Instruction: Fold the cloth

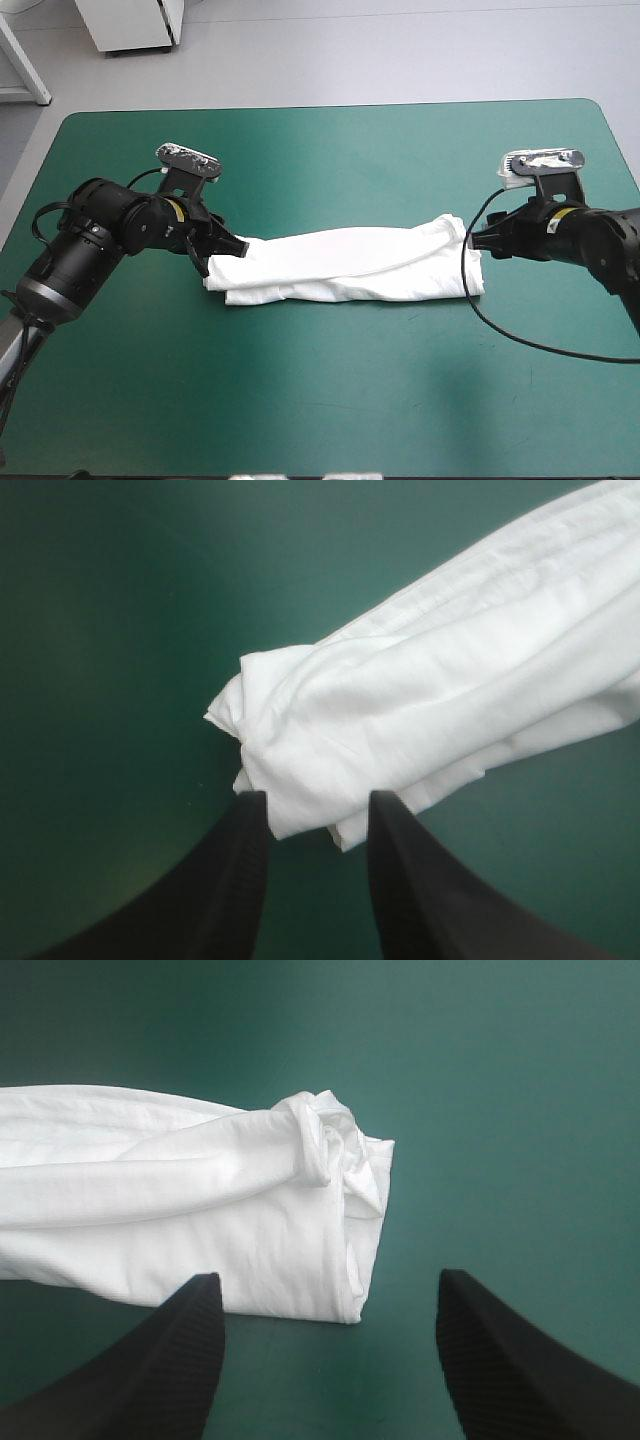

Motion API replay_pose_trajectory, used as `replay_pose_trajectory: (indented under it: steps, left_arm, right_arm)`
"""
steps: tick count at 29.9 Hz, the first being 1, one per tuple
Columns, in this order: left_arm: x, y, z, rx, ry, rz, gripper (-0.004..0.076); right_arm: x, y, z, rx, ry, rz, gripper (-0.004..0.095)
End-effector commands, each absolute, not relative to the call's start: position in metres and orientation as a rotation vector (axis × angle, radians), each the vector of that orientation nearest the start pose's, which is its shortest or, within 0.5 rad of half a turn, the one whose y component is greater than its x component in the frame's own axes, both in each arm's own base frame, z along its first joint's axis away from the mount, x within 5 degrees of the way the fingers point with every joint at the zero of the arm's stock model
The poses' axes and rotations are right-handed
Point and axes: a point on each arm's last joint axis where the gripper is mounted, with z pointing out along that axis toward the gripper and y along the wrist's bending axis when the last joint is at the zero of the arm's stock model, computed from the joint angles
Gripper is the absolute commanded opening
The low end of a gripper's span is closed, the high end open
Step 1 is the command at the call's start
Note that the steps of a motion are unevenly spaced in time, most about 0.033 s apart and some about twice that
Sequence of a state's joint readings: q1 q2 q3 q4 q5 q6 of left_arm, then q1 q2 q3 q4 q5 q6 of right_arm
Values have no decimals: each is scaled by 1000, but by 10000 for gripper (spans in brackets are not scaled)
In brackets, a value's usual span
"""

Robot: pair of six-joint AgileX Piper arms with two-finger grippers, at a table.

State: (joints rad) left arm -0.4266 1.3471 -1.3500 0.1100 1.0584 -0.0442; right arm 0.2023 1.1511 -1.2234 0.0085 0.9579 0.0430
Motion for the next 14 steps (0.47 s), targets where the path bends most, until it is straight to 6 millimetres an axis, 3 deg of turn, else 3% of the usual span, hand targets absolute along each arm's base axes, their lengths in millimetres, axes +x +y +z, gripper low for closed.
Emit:
replay_pose_trajectory:
  steps: [1, 5, 8, 11, 14]
  left_arm:
    - [246, -107, 394, 514, 2419, -113, 270]
    - [236, -126, 399, 598, 2415, -410, 277]
    - [228, -145, 407, 672, 2337, -640, 337]
    - [224, -157, 411, 717, 2275, -706, 401]
    - [229, -164, 408, 725, 2267, -720, 412]
  right_arm:
    - [208, 41, 416, -167, 2272, 130, 590]
    - [196, 35, 417, -155, 2310, 69, 591]
    - [188, 28, 419, -117, 2322, 0, 591]
    - [180, 23, 422, -89, 2330, -39, 591]
    - [174, 18, 423, -46, 2341, -77, 591]
